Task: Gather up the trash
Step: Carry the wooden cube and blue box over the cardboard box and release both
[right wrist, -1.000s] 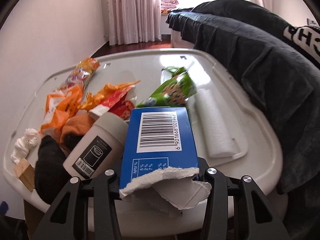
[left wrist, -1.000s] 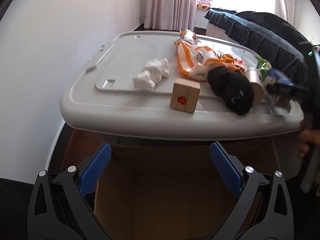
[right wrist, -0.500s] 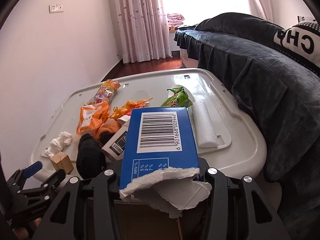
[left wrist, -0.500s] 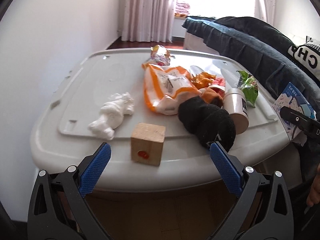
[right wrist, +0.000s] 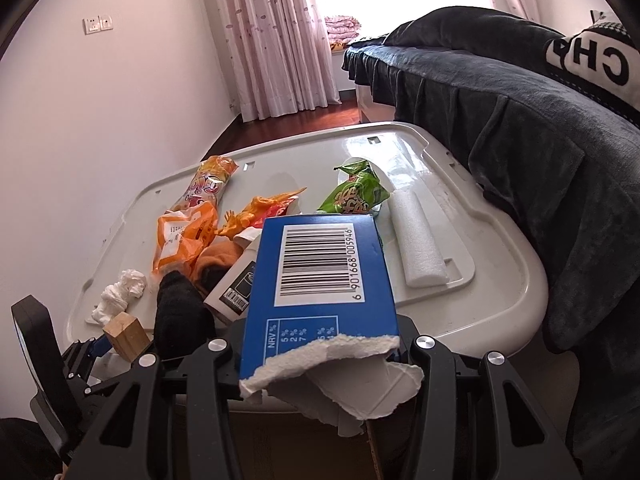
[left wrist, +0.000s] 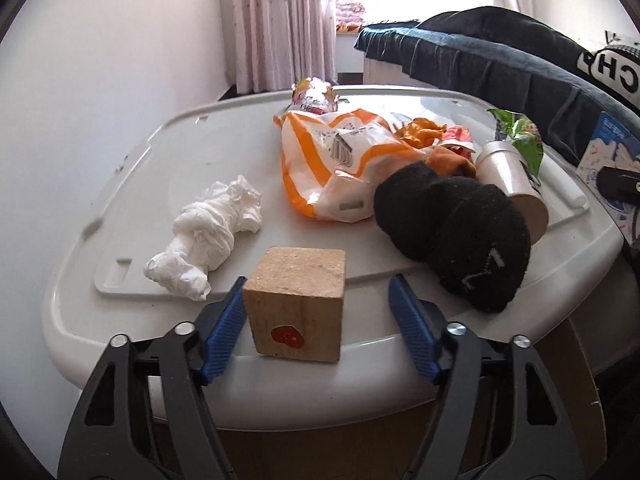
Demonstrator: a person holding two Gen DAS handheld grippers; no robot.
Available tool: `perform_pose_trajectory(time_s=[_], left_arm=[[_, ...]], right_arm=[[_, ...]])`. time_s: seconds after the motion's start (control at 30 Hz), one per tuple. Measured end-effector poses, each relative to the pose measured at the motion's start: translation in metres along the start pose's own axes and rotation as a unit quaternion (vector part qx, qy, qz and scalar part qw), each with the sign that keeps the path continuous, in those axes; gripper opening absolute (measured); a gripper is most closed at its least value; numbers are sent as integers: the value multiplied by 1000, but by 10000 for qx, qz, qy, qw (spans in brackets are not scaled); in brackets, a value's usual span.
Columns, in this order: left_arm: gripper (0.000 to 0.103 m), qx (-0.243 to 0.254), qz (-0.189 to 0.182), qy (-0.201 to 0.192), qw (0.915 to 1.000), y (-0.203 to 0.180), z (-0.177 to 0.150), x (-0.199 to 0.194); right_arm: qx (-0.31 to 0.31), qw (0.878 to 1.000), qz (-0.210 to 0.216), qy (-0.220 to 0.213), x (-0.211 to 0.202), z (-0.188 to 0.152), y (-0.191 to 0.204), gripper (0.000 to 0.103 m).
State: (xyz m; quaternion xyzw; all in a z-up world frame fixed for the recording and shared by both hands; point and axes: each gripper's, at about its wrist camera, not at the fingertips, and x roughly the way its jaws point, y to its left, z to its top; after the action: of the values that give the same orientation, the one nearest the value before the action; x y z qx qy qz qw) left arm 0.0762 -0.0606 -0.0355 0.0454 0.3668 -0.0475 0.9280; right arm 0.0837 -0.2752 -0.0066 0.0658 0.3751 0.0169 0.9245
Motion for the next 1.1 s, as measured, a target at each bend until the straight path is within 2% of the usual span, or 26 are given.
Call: perform_pose_trajectory(time_s=[0.03, 0.07, 0.4, 0.7, 0.87, 1.1], left_arm=[[39, 88, 125, -51, 9999, -2, 0, -1], [36, 146, 168, -61, 9997, -3, 1, -2], [35, -567, -282, -173, 9978, 18, 3, -26], [35, -633, -24, -220, 9977, 17, 11, -83], [35, -565, 182, -214, 9980, 13, -1, -118], [35, -723, 237, 198, 9969, 16, -33, -142]], right_arm=[[-6, 10000, -4, 11, 1, 0, 0, 47], [-6, 10000, -4, 30, 2, -1, 1, 47], [-117, 9999, 9, 36, 3, -4, 6, 47], [-278, 9986, 369, -249, -26, -6, 15, 47], [-694, 9953, 533, -423, -57, -30, 31, 47], [-1082, 9923, 601, -41, -84, -86, 49, 47]])
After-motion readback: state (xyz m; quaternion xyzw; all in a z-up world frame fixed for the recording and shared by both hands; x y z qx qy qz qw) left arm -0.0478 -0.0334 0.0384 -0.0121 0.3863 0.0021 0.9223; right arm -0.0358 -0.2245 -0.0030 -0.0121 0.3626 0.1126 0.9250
